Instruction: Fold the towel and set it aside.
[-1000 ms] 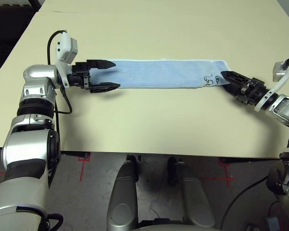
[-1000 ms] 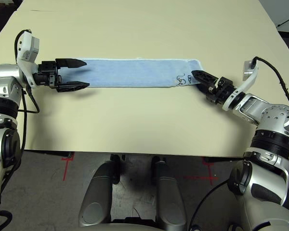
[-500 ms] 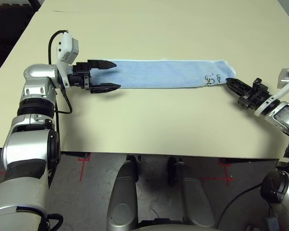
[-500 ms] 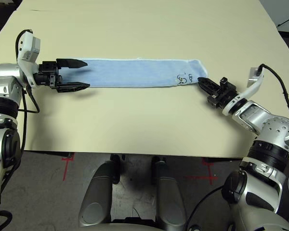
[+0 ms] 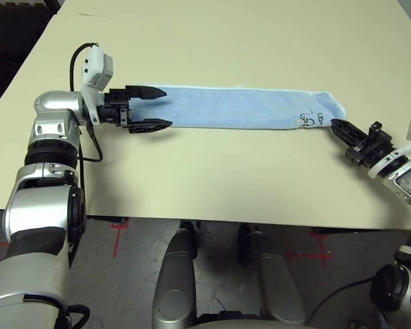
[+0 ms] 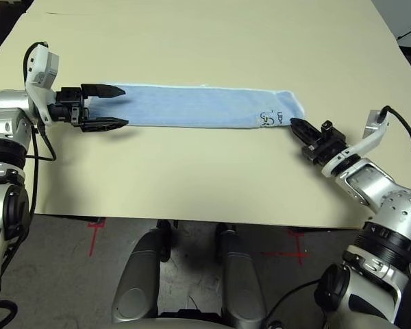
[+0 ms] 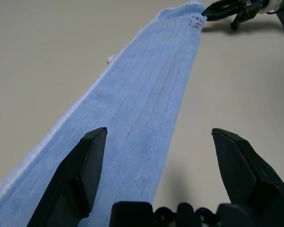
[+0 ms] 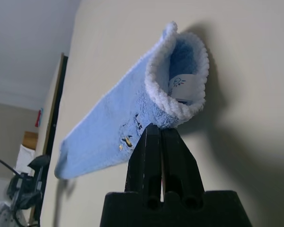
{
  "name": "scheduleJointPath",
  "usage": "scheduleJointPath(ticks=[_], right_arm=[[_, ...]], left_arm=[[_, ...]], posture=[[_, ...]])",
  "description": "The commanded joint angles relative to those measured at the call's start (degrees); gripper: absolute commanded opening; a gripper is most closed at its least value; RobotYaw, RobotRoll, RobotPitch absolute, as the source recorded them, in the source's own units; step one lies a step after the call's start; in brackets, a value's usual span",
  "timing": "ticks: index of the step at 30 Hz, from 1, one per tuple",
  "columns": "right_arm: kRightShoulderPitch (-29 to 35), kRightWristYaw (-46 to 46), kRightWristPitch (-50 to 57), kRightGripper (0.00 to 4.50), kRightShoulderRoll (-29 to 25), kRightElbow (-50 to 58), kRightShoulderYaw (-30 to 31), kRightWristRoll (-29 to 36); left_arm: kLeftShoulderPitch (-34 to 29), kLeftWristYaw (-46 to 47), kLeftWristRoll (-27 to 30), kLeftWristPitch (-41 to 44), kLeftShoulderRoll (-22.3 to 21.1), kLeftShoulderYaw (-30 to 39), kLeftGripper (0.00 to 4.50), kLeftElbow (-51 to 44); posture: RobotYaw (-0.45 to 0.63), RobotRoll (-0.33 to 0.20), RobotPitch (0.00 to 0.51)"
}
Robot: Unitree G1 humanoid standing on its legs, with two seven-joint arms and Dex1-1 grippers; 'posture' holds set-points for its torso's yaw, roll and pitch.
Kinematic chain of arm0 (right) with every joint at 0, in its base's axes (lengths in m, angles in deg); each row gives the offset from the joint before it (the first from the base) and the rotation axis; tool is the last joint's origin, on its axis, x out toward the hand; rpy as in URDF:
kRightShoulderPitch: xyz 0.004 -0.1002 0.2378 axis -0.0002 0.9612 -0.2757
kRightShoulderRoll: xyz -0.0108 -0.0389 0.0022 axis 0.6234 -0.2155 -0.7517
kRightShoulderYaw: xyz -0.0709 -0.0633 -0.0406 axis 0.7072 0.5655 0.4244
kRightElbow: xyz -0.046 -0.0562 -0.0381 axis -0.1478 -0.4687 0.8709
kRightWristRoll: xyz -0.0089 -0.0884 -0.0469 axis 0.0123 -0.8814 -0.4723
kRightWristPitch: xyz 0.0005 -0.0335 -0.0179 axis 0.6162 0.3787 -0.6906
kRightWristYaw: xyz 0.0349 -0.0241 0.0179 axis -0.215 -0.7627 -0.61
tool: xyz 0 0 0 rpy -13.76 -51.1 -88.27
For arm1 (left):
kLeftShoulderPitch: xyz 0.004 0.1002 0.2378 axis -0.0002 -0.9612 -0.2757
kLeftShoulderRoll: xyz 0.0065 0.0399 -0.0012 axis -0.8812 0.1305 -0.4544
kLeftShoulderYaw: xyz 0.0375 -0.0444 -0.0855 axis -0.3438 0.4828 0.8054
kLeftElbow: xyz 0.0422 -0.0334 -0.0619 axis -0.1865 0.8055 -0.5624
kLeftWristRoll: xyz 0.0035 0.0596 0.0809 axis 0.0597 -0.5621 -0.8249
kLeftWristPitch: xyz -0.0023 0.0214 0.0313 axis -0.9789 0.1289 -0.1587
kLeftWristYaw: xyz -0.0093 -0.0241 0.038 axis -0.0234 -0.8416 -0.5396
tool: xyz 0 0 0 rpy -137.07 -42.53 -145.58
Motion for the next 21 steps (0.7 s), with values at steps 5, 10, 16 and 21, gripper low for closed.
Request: scheduleJointPath(ticks=[5, 10, 16, 21], right_arm=[[5.8, 4.78, -0.25, 0.02, -2.32, 1.77, -1.91, 5.46], [4.33, 5.17, -3.56, 0.02, -2.32, 0.86, -0.09, 5.14], [3.07, 2.31, -7.23, 0.02, -3.86, -0.48, 2.0, 3.63], [2.55, -2.93, -8.76, 0.02, -6.88, -3.28, 4.22, 1.54]], left_arm=[[-1.52, -0.11, 0.45, 1.35, 0.43, 0.02, 4.5, -2.15], [-1.3, 0.04, 0.38, 1.89, 0.58, 0.03, 4.5, -2.3], [-1.53, 0.04, 0.41, 2.42, 0.38, 0.06, 4.5, -2.95], [-1.52, 0.32, 0.39, 2.6, 0.47, 0.08, 4.5, -3.0]], posture=[[-0.01, 0.0, 0.318], [0.0, 0.0, 0.317], [0.01, 0.0, 0.313], [0.01, 0.0, 0.307]])
